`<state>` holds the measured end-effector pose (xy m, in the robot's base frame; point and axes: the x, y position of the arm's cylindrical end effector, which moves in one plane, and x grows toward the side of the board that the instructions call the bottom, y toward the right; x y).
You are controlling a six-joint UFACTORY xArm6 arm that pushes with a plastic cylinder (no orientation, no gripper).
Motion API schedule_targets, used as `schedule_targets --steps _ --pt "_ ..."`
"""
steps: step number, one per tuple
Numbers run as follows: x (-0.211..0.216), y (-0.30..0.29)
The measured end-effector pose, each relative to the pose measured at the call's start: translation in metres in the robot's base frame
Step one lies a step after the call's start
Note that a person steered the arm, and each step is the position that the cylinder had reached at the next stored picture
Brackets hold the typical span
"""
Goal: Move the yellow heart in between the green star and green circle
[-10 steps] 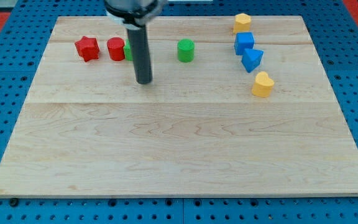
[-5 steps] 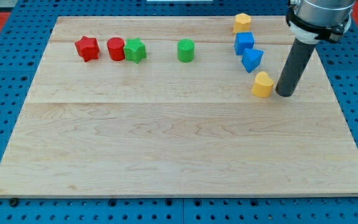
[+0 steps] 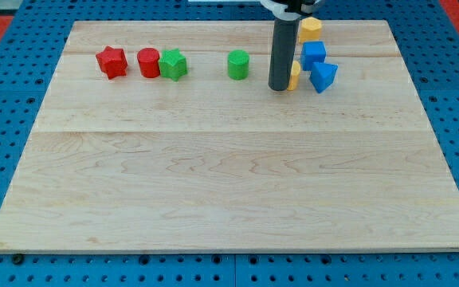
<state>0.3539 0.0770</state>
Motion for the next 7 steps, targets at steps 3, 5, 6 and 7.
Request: schedule_targets --steps 3,5,6,7 --pt "-0.016 0.066" --pt "-0.057 0.033" --pt "-0.076 -0.024" --pt "-0.104 -0.048"
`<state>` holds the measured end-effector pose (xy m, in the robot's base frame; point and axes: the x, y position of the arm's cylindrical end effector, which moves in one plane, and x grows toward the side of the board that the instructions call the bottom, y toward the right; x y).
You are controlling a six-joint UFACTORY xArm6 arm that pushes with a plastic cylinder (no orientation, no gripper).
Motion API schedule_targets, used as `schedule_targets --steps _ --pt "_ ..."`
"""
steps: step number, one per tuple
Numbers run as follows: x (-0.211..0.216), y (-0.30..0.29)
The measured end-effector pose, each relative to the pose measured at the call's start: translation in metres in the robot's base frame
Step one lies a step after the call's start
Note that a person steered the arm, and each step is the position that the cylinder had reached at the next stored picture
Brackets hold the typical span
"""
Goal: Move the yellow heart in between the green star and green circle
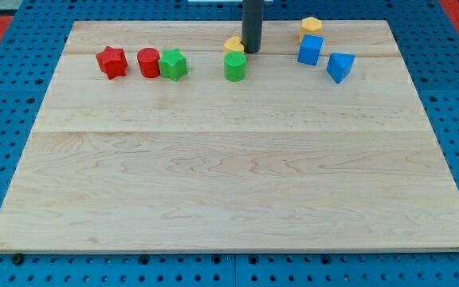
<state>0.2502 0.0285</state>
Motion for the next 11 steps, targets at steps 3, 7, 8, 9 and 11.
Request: schedule_targets --steps 3,7,8,9,11 --pt "-0.016 -0.013" --pt "0.037 -0.01" --pt "0.046 -0.006" --pt "0.046 -0.052" --pt "0.045 -0.09"
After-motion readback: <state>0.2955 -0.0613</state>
